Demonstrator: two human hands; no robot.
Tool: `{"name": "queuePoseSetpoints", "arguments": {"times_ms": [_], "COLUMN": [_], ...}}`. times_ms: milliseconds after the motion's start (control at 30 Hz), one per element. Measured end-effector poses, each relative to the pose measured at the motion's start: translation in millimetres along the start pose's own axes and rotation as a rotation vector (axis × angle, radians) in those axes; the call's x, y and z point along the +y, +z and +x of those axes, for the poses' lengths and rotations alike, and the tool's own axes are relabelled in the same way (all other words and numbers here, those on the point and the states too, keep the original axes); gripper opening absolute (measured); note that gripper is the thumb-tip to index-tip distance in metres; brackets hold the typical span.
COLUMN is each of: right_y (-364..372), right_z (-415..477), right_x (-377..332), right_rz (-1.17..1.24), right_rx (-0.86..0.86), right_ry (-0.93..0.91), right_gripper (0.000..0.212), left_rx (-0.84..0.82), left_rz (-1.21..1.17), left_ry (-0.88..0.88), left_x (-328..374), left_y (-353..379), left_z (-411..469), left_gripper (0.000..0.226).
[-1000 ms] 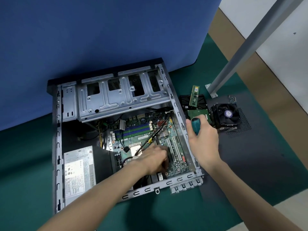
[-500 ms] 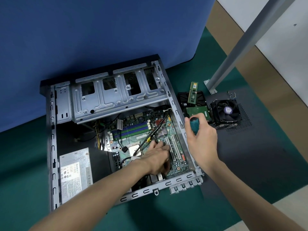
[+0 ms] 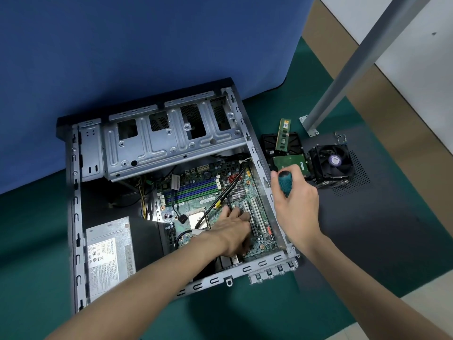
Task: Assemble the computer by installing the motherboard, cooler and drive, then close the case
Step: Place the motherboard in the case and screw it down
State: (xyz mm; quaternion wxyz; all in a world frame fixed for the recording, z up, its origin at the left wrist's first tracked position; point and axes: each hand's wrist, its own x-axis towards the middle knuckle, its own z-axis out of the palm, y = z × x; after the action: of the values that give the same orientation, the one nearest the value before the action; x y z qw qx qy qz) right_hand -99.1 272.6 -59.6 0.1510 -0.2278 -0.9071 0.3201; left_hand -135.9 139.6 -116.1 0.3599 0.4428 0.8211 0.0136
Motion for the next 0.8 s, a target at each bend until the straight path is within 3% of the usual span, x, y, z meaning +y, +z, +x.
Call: {"name": "queuePoseSetpoints", "arguments": {"times_ms": [367, 533, 667, 800], "right_y": [-0.9, -19.6, -59.4, -65.1], "right_z": [-0.6, 7.3, 24.5, 29.3], "right_x": [-1.7, -6.8, -36.0, -82.8], "right_rz": [-0.006, 0.169, 0.635, 0.988], "right_rx": [0.0, -0.064, 0.042, -0.212], "right_ry": [0.018, 0.162, 0.174, 0.084], "right_gripper": [0.02, 0.025, 0.021, 0.028], "left_rx": [0.034, -0.005, 0.278, 0.701], "left_rz": [-0.136, -0.408, -0.982, -1.216], "left_ry": [-0.092, -0.14, -0.071, 0.204], "left_x": [-4.9, -12.3, -14.2, 6.8], "left_y": [5.7, -5.8, -53.6, -102.6], "left_z": [0.1, -7.8, -46.1, -81.6], "left_gripper": [0.018, 0.014, 0.01, 0.052]}}
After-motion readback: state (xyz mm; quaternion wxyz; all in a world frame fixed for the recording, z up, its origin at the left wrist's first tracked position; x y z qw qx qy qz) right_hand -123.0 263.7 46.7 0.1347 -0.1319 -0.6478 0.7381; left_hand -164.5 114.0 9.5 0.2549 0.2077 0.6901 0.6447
